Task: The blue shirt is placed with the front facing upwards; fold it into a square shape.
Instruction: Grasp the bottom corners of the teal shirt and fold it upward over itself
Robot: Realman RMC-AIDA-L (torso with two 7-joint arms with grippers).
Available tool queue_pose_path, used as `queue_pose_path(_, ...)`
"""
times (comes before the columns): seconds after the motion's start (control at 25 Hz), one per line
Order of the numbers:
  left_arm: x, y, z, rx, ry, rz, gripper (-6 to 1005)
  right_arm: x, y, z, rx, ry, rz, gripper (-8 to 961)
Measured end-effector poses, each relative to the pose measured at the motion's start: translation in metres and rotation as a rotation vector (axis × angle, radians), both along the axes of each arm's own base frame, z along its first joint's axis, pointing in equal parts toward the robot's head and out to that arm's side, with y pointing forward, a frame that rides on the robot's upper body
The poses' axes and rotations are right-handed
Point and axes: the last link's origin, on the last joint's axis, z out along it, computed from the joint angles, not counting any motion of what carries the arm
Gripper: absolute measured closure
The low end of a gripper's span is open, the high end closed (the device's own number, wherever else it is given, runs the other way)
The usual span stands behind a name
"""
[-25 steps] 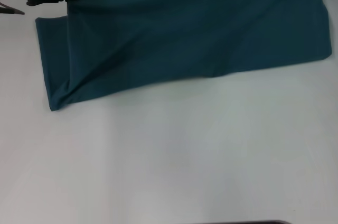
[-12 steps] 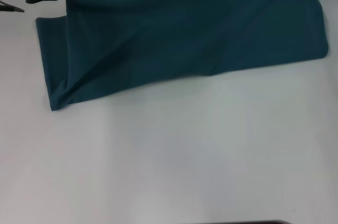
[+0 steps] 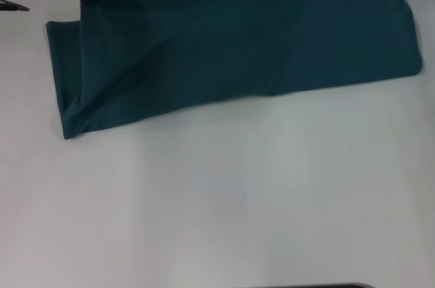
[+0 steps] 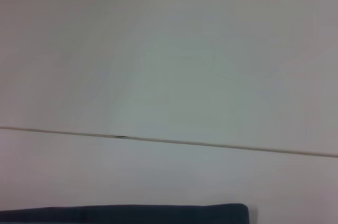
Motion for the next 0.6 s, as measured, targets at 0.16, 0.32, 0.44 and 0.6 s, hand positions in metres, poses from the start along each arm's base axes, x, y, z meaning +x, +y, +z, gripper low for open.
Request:
queue_pose_path(0.16,0.0003,-0.0001,-0.0014,-0.004,0.000,0.001,980,0.0002,-0.0002,-0.0005,-0.002,-0.003,0.001,855)
queue_pose_path(0.32,-0.0008,-0.0002,-0.0002,0.003,-0.011,0.007,979,0.0000,-0.0003,-0.0015,-0.006,-0.008,0.006,840)
queue_pose_path(0.44,-0.0033,0.0010,0.0029,0.024,-0.018,0.020,946,-0.0004,0.0013,0.0001,-0.008,-0.021,0.012,828)
queue_pose_path(0.6,-0.0064,0.0010,0.0009,0.035,-0.028,0.036,860,-0.0025,0.0072,0.0045,0.006,-0.096,0.029,813)
